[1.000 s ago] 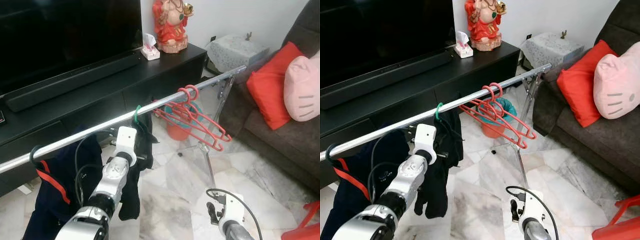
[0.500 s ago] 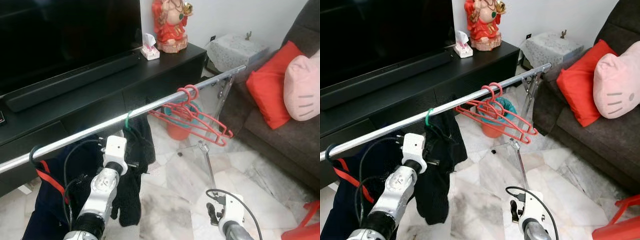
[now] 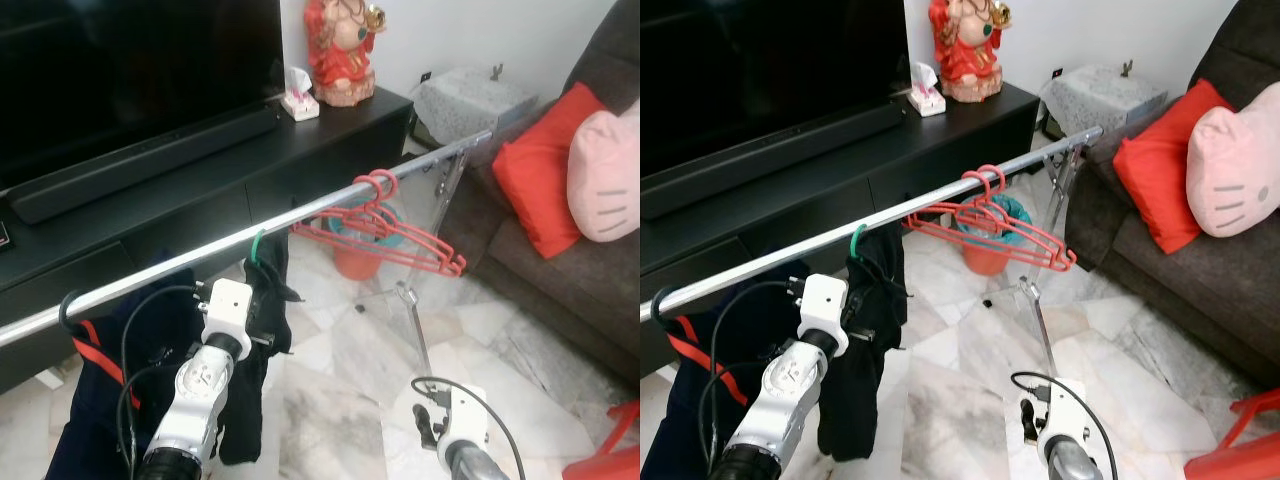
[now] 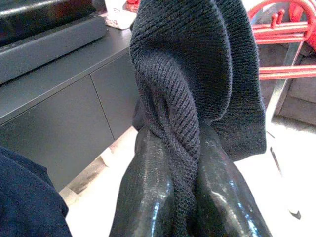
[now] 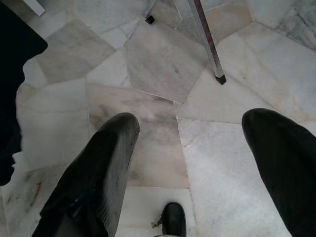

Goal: Hang hanger

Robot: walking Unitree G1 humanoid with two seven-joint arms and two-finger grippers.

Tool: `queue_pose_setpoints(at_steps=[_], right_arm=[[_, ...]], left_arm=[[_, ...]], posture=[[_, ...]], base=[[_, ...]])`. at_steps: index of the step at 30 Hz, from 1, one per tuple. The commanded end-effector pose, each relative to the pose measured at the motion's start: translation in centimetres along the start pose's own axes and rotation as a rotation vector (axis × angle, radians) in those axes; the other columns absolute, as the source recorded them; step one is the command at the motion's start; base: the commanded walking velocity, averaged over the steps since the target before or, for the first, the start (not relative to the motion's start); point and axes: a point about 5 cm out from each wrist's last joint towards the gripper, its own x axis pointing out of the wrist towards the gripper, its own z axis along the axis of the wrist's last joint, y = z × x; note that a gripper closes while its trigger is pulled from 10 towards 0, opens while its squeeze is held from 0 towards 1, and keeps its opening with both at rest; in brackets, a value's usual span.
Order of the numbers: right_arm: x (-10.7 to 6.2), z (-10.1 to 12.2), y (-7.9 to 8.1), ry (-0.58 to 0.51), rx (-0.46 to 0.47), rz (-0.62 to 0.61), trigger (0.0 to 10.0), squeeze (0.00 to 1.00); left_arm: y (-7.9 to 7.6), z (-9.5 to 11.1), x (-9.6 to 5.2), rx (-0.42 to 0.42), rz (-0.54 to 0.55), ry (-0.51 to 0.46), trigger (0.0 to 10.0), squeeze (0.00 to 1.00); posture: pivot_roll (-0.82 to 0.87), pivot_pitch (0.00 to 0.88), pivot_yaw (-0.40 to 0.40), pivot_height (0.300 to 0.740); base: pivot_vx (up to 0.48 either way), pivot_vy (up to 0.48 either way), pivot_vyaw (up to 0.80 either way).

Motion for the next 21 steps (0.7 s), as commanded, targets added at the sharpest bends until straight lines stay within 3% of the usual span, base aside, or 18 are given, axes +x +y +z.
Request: queue_pose_setpoints(at_steps=[1,13,14,15,21], right_arm=[[0.0,0.0,-0.1,0.010,-0.008,0.000,10.0,0.00],[0.0,0.0,-0.1,0.010,-0.009,0.002,10.0,0.00],[0.1,0.1,-0.1,0.009,-0.009,0.002,10.0,0.00],[0.1,0.1,-0.1,0.009,-0.008,0.002,10.0,0.00],[0.1,0.1,-0.1,0.008,-0.009,0.001,10.0,0.00]], left_arm=[[-0.1,0.9,0.1,0.034,-0.017,-0.028,0.0,0.00],[0.8,0.2,-1.5,0.080,-0.004,0.004,0.0,0.00],[0.9,-0.6,-1.8,0.098,-0.002,0.036,6.4,0.00],[0.9,-0.8,-1.9,0.101,-0.001,0.044,9.6,0.00],[0.9,-1.1,-2.0,0.080,0.011,0.067,10.0,0.00]], posture=[[-0.02,0.000,-0.002,0.740],[-0.01,0.000,-0.002,0.740],[-0.01,0.000,-0.003,0.740],[-0.01,0.000,-0.003,0.740],[-0.02,0.000,-0.005,0.740]], base=[[0.000,0.000,0.00],[0.000,0.000,0.00],[0.000,0.000,0.00],[0.000,0.000,0.00],[0.000,0.000,0.00]])
